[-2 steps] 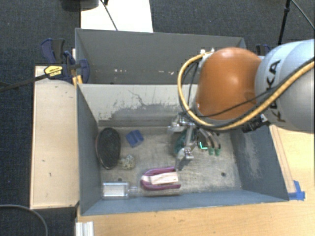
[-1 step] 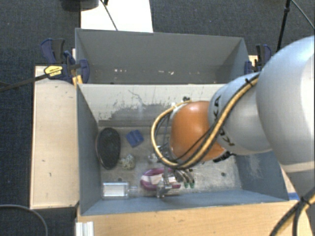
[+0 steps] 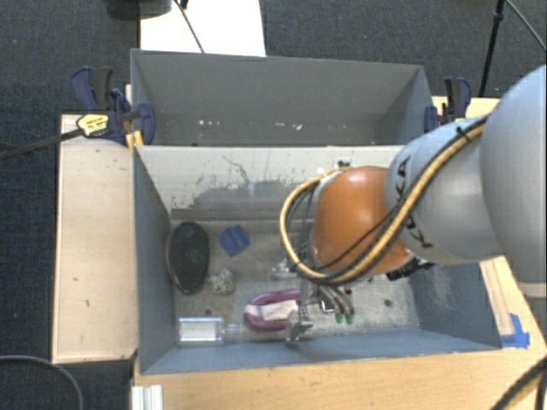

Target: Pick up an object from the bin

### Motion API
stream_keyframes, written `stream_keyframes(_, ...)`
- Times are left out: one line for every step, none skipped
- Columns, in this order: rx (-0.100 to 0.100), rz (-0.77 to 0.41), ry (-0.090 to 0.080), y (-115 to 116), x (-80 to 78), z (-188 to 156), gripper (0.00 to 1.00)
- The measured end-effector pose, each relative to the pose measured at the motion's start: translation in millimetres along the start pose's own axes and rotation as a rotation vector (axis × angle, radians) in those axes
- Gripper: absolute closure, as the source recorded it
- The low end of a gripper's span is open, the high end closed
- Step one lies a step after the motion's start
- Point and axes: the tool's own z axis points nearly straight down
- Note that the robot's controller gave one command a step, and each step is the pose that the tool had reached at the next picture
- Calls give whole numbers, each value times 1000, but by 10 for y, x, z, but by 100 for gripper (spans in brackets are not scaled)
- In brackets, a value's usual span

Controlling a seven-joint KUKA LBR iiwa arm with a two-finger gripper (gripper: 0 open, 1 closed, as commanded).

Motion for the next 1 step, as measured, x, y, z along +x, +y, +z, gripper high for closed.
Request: stream_keyframes(-1,54,0,68,-4,17,0)
